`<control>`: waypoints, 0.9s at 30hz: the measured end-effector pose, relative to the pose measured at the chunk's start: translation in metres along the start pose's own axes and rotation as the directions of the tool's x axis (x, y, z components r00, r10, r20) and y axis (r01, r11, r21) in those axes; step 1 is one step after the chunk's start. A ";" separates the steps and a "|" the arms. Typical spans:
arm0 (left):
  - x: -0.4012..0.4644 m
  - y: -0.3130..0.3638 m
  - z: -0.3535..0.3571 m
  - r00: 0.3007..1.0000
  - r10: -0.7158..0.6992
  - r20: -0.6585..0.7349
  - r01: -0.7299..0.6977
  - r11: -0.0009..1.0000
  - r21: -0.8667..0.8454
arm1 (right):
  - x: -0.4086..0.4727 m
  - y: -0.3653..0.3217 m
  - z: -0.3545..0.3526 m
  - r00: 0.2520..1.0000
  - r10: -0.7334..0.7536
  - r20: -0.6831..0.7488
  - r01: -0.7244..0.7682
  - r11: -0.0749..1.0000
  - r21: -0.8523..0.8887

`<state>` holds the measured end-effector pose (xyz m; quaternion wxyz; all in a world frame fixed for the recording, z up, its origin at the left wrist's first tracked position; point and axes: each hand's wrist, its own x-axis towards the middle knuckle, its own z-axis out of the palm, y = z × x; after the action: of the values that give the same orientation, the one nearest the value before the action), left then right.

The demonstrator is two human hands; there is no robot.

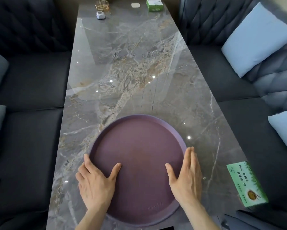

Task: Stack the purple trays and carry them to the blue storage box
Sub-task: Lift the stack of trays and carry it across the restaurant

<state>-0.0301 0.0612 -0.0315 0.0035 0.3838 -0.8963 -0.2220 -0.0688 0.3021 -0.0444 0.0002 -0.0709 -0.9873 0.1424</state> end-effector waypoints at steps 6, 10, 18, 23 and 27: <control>-0.006 0.000 0.007 0.999 0.025 -0.048 -0.023 0.998 0.055 | -0.015 -0.008 0.002 0.999 0.038 -0.017 -0.039 0.997 -0.067; -0.004 -0.002 0.010 0.997 0.057 -0.045 -0.051 0.990 0.132 | -0.011 -0.008 0.002 0.999 0.033 -0.007 -0.033 0.994 -0.106; -0.002 -0.002 0.005 1.000 0.025 0.002 -0.025 0.998 0.065 | -0.011 -0.007 -0.004 0.999 0.025 0.020 -0.024 0.999 -0.041; 0.023 -0.005 -0.013 0.989 -0.076 0.129 0.093 0.988 -0.127 | -0.008 0.000 -0.019 0.977 0.211 0.004 -0.211 0.972 0.101; 0.039 -0.003 -0.024 0.969 -0.122 0.216 0.156 0.976 -0.151 | 0.004 -0.011 -0.031 0.946 0.298 0.126 -0.316 0.936 0.158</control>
<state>-0.0516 0.0228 -0.0176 -0.0725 0.4193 -0.8409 -0.3345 -0.0734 0.3011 -0.0121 -0.0654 -0.2167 -0.9463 0.2308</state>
